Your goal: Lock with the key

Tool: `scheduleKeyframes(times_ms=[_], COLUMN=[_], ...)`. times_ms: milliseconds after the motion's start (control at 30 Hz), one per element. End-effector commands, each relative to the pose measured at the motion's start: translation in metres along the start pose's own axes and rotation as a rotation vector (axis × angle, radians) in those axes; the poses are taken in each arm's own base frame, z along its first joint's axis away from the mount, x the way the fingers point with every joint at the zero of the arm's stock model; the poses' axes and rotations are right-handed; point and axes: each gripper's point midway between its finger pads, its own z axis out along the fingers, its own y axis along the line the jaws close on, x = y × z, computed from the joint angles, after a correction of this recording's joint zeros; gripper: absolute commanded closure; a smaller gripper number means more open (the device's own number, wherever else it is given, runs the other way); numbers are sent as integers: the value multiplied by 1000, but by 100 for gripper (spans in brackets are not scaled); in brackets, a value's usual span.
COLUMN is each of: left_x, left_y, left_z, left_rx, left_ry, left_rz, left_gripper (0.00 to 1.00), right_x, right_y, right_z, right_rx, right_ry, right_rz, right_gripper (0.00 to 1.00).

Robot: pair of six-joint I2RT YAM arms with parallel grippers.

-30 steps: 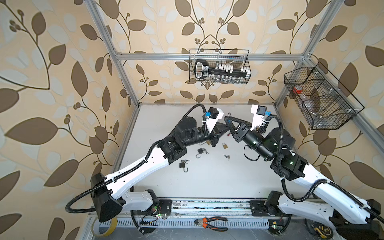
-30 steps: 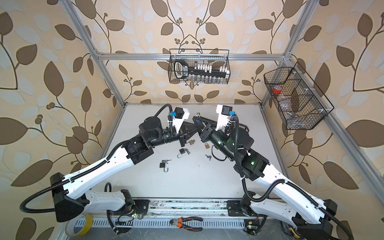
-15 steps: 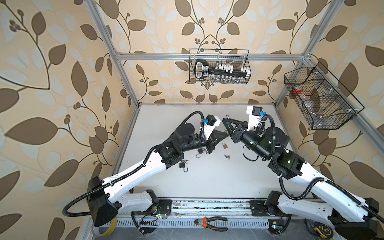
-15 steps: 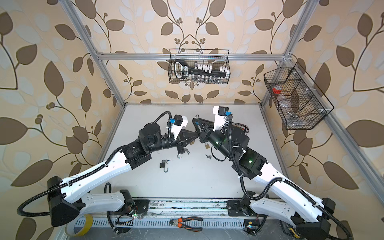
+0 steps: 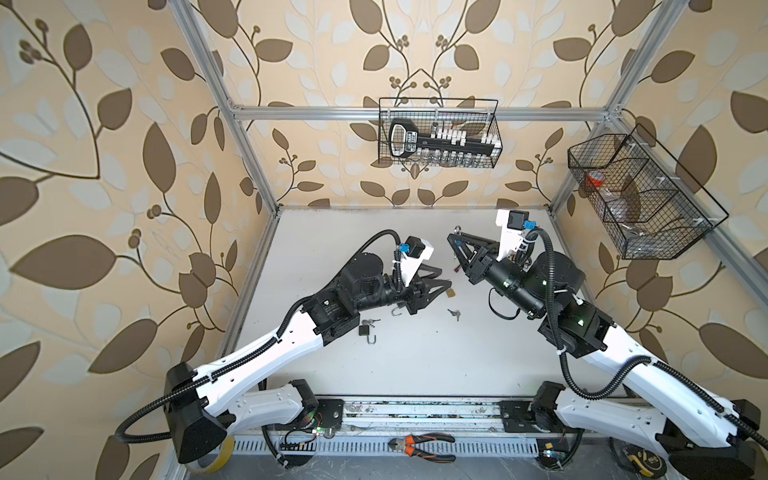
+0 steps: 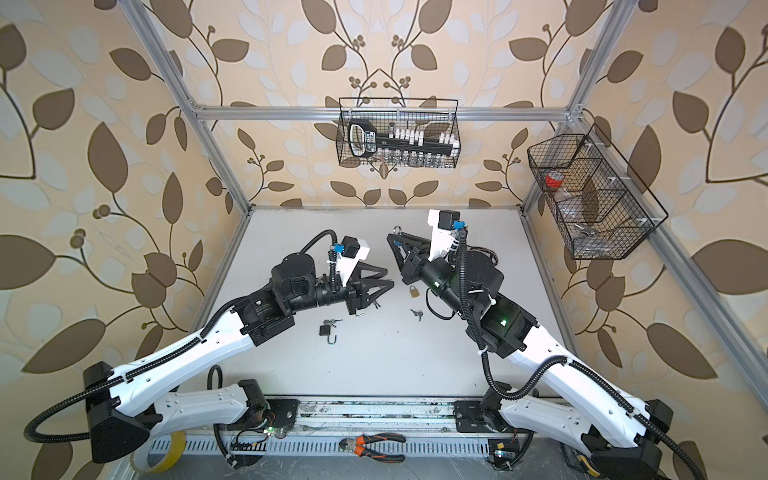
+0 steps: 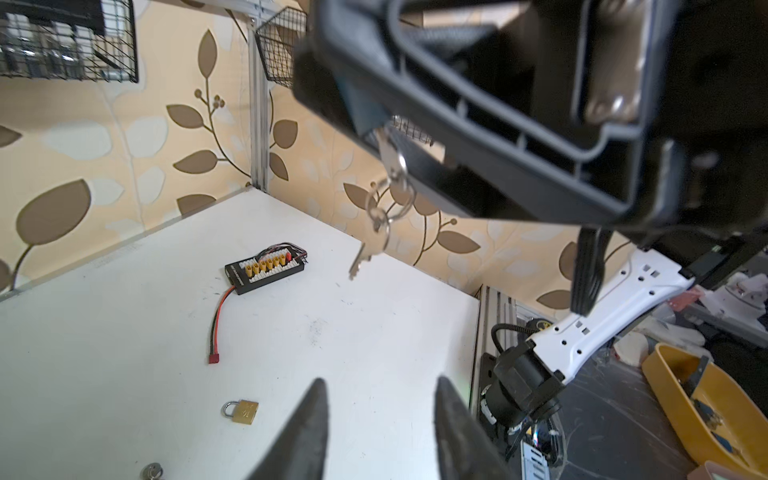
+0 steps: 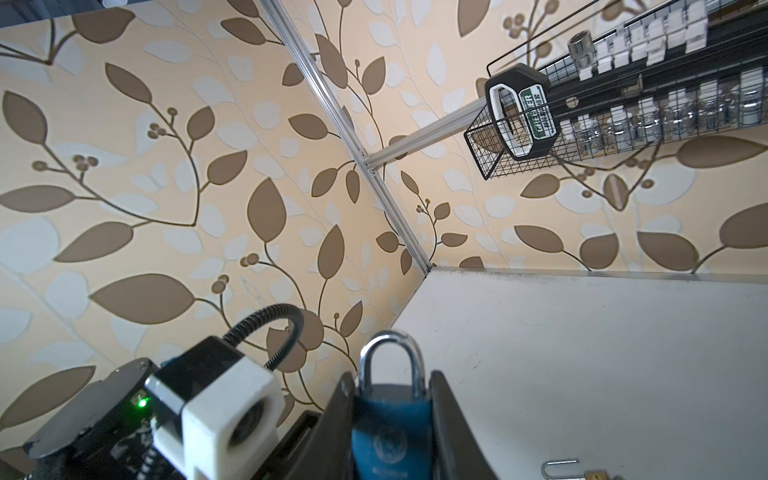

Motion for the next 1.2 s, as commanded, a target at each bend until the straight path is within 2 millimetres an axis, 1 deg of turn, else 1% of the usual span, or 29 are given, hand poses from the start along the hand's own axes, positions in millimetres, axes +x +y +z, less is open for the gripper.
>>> scheduleKeyframes(times_ms=[0, 33, 133, 167, 233, 300, 333, 367, 500, 533, 667, 833, 867, 1167], left_x=[-38, -42, -51, -56, -65, -74, -77, -81, -84, -82, -80, -80, -78, -58], left_y=[-13, -15, -16, -15, -14, -12, -10, -10, -4, -2, -3, -7, -6, 9], left_z=[-16, -17, -20, -23, -31, -43, -48, -54, -66, -66, -60, -47, -43, -23], left_rx=[11, 16, 15, 2, -22, -57, -73, -84, -149, -161, -157, -122, -124, -182], left_ry=[-108, -123, -145, -158, -191, -225, -238, -251, -242, -228, -176, -139, -125, -22], left_rz=[12, 13, -2, -17, -50, -98, -121, -143, -222, -233, -260, -276, -279, -333], left_gripper=[37, 33, 33, 34, 32, 28, 28, 28, 29, 29, 35, 40, 42, 46], right_x=[-16, -16, -11, -10, -7, 0, 4, 8, 24, 28, 45, 61, 63, 66], right_y=[14, 15, 24, 29, 30, 24, 21, 16, 10, 10, 12, 12, 12, 16], right_z=[-12, -13, -13, -15, -17, -20, -21, -22, -23, -22, -19, -13, -12, -11], right_rx=[-63, -68, -122, -147, -157, -143, -136, -120, -129, -144, -198, -233, -237, -252], right_ry=[-31, -30, -5, 4, 18, 36, 42, 44, 103, 123, 206, 276, 283, 272], right_rz=[-51, -51, -97, -144, -268, -405, -469, -531, -697, -729, -811, -842, -844, -848], right_gripper=[100, 100, 100, 100, 100, 100, 100, 100, 100, 100, 100, 100, 100, 100])
